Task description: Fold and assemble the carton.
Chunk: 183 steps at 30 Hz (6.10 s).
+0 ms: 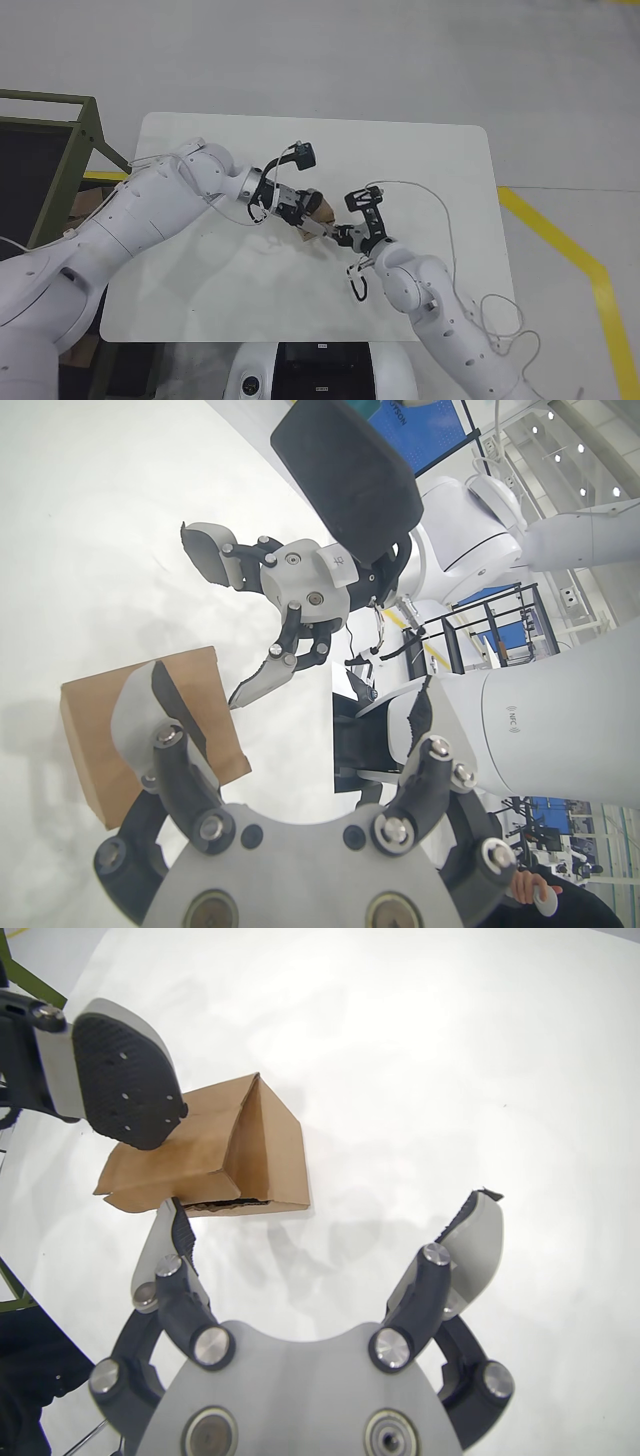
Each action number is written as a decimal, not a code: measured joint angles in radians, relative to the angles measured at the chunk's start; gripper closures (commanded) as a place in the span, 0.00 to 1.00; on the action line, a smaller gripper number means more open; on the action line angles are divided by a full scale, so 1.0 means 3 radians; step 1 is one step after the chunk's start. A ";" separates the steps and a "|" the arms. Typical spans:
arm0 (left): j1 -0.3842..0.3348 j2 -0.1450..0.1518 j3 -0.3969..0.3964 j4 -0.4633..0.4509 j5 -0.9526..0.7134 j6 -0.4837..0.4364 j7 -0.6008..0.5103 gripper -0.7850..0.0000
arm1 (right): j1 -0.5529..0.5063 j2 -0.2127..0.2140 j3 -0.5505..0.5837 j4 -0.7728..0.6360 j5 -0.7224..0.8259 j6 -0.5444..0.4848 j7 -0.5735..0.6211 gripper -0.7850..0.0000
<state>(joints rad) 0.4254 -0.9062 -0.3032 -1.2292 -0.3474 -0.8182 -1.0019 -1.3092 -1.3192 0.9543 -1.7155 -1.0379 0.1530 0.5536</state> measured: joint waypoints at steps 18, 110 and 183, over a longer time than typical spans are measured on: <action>-0.0038 0.0017 -0.0034 0.0197 -0.0126 -0.0065 0.0079 0.00 | 0.0070 -0.0049 -0.0033 0.0089 -0.0026 0.0088 0.0009 0.00; -0.0090 -0.0435 0.0023 0.0719 -0.0193 0.0264 -0.0264 0.00 | 0.0107 -0.0216 0.0109 0.0285 0.0378 0.0058 -0.0230 0.00; 0.0365 0.0761 -0.0356 0.0042 -0.0428 -0.0648 0.0648 0.00 | -0.0184 -0.0282 -0.0447 0.0527 -0.1411 0.0236 -0.1698 0.00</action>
<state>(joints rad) 0.5350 -0.6781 -0.4100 -1.2165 -0.4758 -1.0124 -0.8077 -1.3644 -1.4039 0.8203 -1.5575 -1.4612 0.2238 0.0443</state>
